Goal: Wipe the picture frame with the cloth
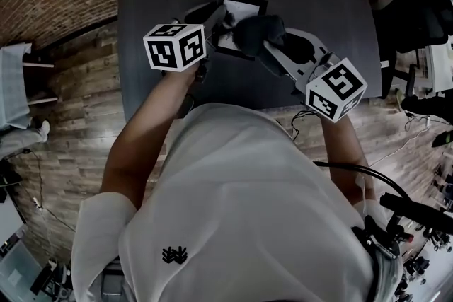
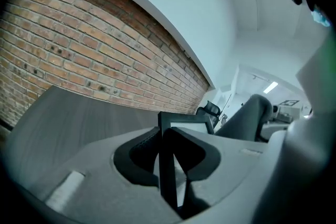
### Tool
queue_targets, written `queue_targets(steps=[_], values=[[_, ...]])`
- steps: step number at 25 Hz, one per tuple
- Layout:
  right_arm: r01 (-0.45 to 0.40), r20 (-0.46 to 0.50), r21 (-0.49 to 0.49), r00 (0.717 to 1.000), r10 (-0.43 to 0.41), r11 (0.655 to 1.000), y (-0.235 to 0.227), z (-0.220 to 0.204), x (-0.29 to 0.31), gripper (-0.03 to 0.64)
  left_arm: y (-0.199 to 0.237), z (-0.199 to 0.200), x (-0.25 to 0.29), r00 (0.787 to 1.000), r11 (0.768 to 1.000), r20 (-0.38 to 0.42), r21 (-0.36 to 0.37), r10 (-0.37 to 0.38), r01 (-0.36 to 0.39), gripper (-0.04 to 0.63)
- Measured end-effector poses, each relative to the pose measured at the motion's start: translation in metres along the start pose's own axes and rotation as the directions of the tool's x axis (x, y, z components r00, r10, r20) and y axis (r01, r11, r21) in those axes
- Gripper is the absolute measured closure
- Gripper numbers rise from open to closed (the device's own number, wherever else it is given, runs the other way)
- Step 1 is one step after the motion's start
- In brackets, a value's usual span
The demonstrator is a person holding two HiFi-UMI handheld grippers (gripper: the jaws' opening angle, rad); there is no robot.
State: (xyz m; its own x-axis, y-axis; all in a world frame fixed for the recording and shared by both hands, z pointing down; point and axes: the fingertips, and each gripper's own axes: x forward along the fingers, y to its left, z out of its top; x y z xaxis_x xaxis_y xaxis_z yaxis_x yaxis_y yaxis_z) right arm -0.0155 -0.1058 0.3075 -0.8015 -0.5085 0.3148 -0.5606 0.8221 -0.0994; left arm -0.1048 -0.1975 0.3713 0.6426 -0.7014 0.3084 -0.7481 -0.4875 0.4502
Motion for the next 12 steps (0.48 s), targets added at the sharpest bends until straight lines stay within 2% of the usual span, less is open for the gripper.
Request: queue_targets(steps=[4, 7, 12], values=[[0.117, 0.109, -0.016, 0.987, -0.115, 0.993, -0.036, 0.037, -0.030, 0.512, 0.008, -0.001, -0.010, 1.000, 1.000, 0.005, -0.018, 0.002, -0.002, 0.518], [0.185, 0.114, 0.006, 0.976, -0.184, 0.983, -0.061, 0.041, -0.036, 0.512, 0.008, -0.002, -0.013, 1.000, 1.000, 0.006, -0.023, -0.008, 0.008, 0.518], [0.141, 0.059, 0.023, 0.988, -0.142, 0.990, -0.052, 0.017, -0.022, 0.512, 0.002, -0.003, -0.015, 1.000, 0.999, 0.014, -0.030, -0.024, 0.024, 0.518]])
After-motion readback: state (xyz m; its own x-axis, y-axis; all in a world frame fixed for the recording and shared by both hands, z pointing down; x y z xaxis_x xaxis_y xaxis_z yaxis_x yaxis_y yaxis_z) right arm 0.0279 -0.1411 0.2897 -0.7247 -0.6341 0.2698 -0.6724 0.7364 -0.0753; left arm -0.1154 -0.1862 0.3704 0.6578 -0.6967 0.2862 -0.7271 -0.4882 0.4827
